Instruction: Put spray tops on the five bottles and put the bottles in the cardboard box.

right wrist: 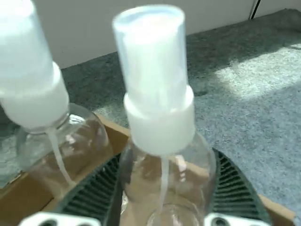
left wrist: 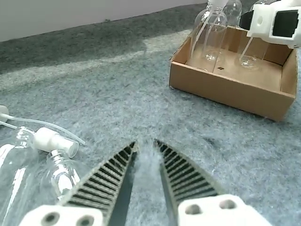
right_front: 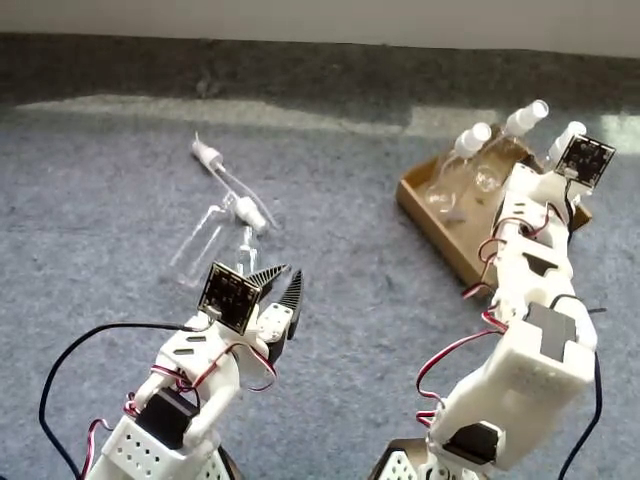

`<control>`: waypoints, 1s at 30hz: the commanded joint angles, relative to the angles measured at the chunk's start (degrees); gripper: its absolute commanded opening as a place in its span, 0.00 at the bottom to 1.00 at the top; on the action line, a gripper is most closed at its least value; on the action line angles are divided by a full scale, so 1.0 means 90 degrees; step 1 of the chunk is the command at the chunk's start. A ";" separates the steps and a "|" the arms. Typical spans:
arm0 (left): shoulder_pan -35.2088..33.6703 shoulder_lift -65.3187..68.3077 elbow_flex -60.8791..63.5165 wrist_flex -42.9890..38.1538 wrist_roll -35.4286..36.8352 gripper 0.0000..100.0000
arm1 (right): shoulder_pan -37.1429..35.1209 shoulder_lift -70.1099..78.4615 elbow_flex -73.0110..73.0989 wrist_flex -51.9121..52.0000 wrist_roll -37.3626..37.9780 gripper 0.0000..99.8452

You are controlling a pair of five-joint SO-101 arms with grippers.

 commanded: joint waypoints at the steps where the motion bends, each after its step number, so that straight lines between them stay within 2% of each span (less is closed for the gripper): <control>1: -0.0073 -0.0044 0.0112 0.0010 0.0029 0.01 | -0.0034 -0.0083 -0.0220 -0.0073 -0.0049 0.25; 7: -0.0073 -0.0044 0.0112 0.0010 0.0029 0.01 | -0.0005 -0.0083 -0.0220 -0.0044 -0.0010 0.25; 12: -0.0073 -0.0044 0.0112 0.0010 0.0029 0.01 | 0.0005 -0.0093 -0.0220 -0.0044 -0.0010 0.31; 19: -0.0073 -0.0044 0.0112 0.0010 0.0029 0.01 | 0.0005 -0.0112 -0.0220 -0.0034 -0.0010 0.31; 30: -0.0073 -0.0044 0.0112 0.0010 0.0029 0.01 | -0.0044 -0.1372 -0.0151 -0.0034 -0.0010 0.31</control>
